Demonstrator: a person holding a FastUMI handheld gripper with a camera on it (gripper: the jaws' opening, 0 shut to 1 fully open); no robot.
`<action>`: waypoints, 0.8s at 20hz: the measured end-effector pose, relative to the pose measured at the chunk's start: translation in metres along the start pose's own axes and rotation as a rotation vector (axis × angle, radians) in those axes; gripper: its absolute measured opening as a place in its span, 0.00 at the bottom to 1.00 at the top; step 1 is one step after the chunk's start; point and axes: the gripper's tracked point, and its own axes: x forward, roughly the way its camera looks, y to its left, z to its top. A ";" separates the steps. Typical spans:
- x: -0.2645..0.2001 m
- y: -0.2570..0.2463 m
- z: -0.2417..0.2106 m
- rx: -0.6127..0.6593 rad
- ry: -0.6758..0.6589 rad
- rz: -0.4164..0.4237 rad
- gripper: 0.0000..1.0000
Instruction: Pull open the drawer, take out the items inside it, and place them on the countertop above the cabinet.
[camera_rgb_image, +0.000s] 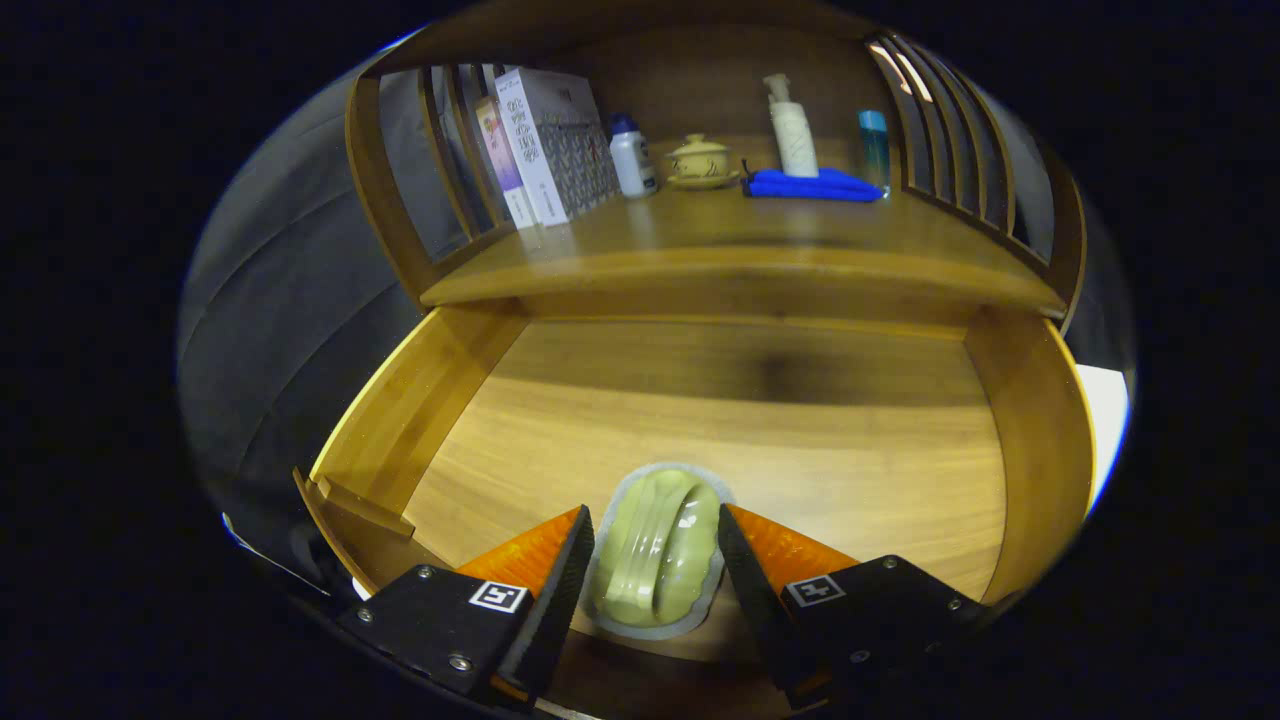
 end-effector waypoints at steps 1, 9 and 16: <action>0.002 -0.003 0.006 0.006 -0.021 -0.012 0.77; 0.004 -0.006 0.010 0.029 -0.050 0.001 0.31; -0.004 -0.001 0.019 0.013 -0.133 0.025 0.20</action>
